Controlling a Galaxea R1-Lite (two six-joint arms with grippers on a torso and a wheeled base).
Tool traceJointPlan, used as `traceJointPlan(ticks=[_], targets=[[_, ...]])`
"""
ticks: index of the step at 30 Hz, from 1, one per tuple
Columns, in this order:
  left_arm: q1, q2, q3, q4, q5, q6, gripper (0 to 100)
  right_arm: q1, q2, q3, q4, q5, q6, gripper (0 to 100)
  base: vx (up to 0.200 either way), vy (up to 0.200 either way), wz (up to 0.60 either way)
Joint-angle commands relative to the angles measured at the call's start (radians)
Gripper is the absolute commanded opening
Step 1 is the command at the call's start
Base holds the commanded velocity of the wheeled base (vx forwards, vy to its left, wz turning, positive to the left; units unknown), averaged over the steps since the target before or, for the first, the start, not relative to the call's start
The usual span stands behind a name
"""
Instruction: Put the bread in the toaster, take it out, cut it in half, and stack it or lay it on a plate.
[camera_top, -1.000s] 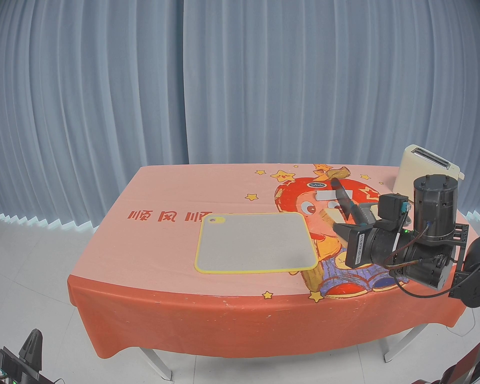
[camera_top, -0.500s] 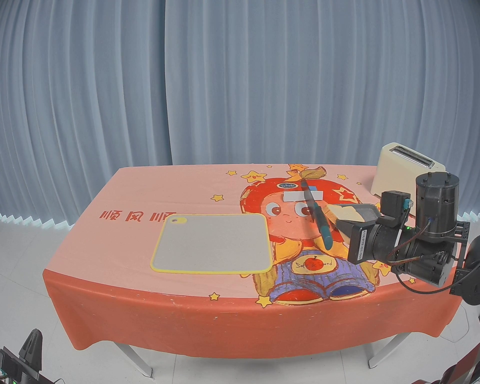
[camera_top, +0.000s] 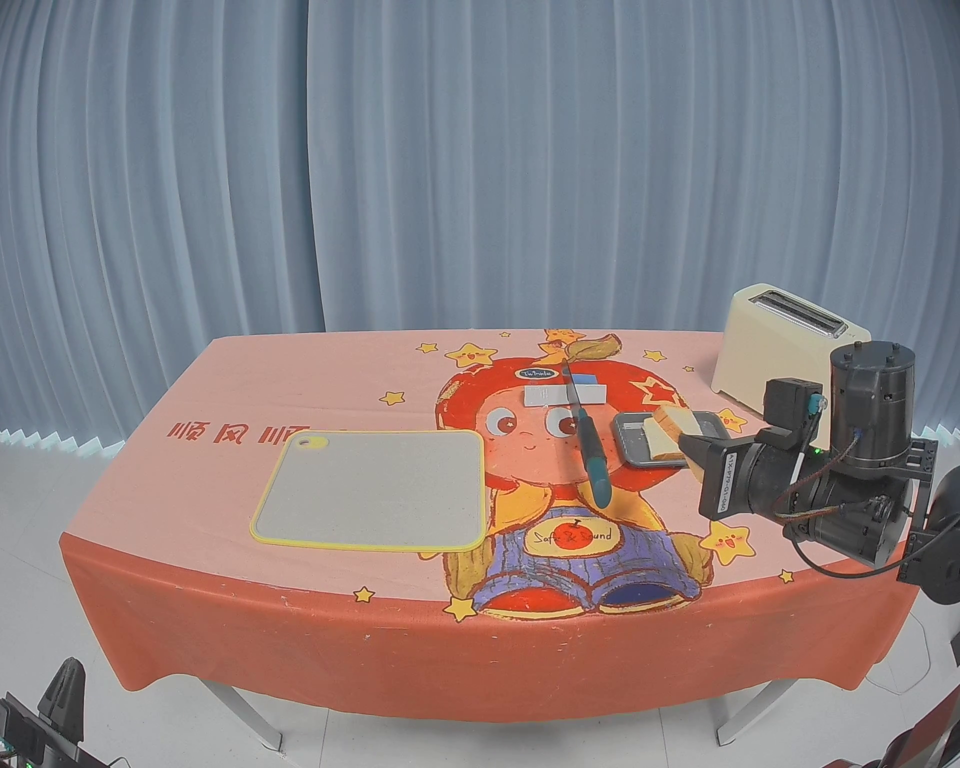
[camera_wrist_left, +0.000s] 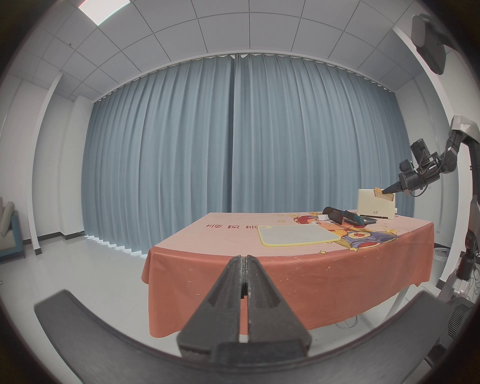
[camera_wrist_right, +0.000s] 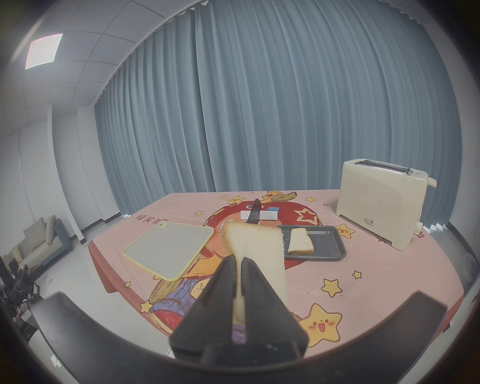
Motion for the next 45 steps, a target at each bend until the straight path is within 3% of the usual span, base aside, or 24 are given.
traceJointPlan(ticks=[1,32,37,45], targets=[[0.000,0.002,0.018,0.000,0.000,0.000,0,-0.007,0.014,0.003,-0.001,0.001,-0.001,0,0.000,0.000,0.00],[0.000,0.002,0.018,0.000,0.000,0.000,0,-0.009,0.006,0.011,-0.001,-0.005,0.004,0,0.000,0.000,0.00],[0.000,0.002,0.018,0.000,0.000,0.000,0,-0.006,0.020,0.011,-0.001,-0.022,0.031,0,0.000,0.000,0.00],[0.000,0.002,0.018,0.000,0.000,0.000,0,-0.041,0.018,-0.024,-0.001,-0.044,0.025,0,0.000,0.000,0.00]])
